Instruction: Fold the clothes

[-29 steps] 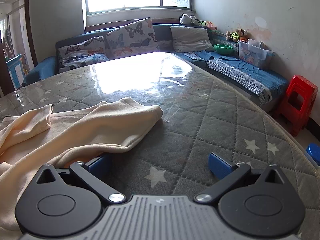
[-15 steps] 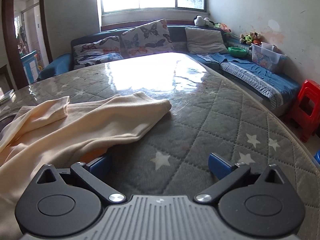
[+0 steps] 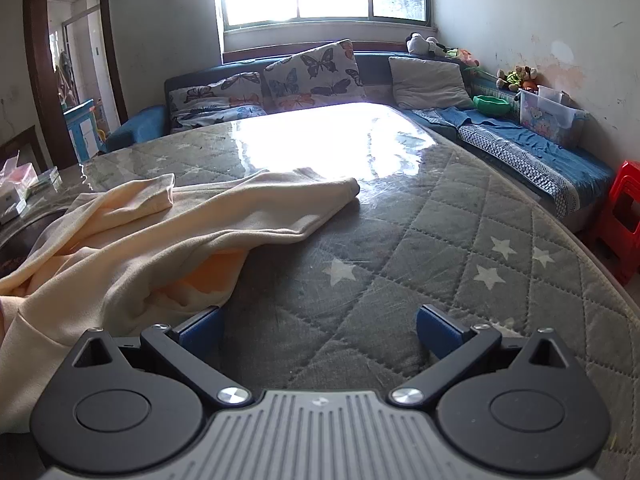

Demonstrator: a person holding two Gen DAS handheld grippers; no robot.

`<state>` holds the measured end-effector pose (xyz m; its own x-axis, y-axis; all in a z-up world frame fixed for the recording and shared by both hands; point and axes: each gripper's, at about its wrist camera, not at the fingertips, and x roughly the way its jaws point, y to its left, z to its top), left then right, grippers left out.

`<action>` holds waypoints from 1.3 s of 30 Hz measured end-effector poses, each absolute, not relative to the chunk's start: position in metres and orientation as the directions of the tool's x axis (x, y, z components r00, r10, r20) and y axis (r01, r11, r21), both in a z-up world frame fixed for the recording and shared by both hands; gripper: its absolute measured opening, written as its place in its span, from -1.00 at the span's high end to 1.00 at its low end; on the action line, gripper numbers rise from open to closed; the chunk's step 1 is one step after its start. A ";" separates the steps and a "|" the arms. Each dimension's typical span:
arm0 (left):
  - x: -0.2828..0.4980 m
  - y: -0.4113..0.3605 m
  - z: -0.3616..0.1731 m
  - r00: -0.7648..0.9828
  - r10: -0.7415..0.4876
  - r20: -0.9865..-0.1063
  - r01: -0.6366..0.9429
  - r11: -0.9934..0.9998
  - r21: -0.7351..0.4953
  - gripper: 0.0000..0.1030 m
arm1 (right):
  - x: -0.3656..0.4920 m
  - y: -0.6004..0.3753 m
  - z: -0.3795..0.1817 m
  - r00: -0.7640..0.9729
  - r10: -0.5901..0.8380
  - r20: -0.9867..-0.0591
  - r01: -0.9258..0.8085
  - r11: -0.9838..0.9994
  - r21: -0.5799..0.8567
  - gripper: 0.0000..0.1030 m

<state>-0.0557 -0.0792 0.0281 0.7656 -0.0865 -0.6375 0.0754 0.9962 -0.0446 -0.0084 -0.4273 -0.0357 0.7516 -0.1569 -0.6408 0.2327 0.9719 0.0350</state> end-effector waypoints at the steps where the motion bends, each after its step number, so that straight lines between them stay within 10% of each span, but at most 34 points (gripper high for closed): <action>1: -0.057 -0.082 0.029 0.766 -0.092 -0.637 0.082 0.996 -0.046 -1.00 | -0.005 -0.421 -0.038 0.747 -0.167 -0.644 0.234 0.972 0.020 -1.00; 39: -0.076 -0.136 0.035 0.733 -0.173 -0.658 0.207 0.978 -0.027 -1.00 | -0.058 -0.303 -0.005 0.812 0.027 -0.583 -0.021 1.000 0.017 -0.98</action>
